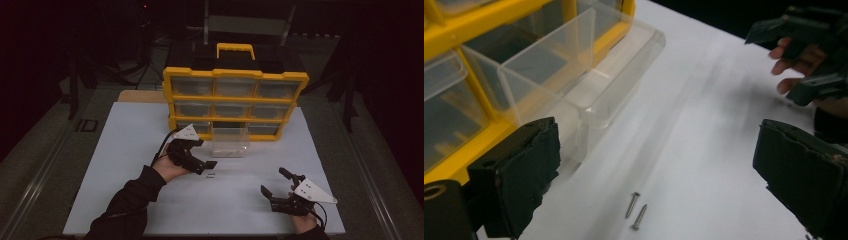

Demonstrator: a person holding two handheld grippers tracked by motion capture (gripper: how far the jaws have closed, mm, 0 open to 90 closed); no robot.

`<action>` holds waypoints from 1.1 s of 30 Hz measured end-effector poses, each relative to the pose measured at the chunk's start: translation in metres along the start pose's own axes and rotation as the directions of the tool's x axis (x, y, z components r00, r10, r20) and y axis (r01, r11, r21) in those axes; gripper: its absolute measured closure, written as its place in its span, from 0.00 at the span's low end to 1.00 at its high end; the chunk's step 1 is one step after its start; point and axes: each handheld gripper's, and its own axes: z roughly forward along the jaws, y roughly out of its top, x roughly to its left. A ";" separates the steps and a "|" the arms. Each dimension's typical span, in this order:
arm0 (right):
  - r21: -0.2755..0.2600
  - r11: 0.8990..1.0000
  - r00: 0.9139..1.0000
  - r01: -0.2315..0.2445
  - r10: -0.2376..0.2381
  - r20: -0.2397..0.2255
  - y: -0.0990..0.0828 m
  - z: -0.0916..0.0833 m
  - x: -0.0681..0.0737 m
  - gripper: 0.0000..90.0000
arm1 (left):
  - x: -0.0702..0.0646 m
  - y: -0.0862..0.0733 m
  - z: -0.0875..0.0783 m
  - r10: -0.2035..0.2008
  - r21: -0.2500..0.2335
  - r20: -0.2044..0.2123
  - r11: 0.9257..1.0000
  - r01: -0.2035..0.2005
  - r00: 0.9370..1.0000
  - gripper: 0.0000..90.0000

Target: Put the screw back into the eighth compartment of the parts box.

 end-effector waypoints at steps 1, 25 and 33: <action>-0.001 1.000 1.000 0.000 0.000 0.000 0.000 0.000 0.000 0.12 | 0.001 -0.003 0.002 -0.002 0.003 0.014 1.000 0.002 1.000 0.05; 0.004 1.000 1.000 0.003 -0.003 -0.004 0.000 0.000 0.000 0.12 | 0.011 -0.043 0.034 0.017 0.074 0.086 0.997 -0.023 0.996 0.57; 0.004 1.000 1.000 0.001 -0.001 -0.006 0.000 0.000 0.000 0.12 | 0.013 -0.050 0.049 0.031 0.151 0.073 0.988 -0.042 0.997 0.70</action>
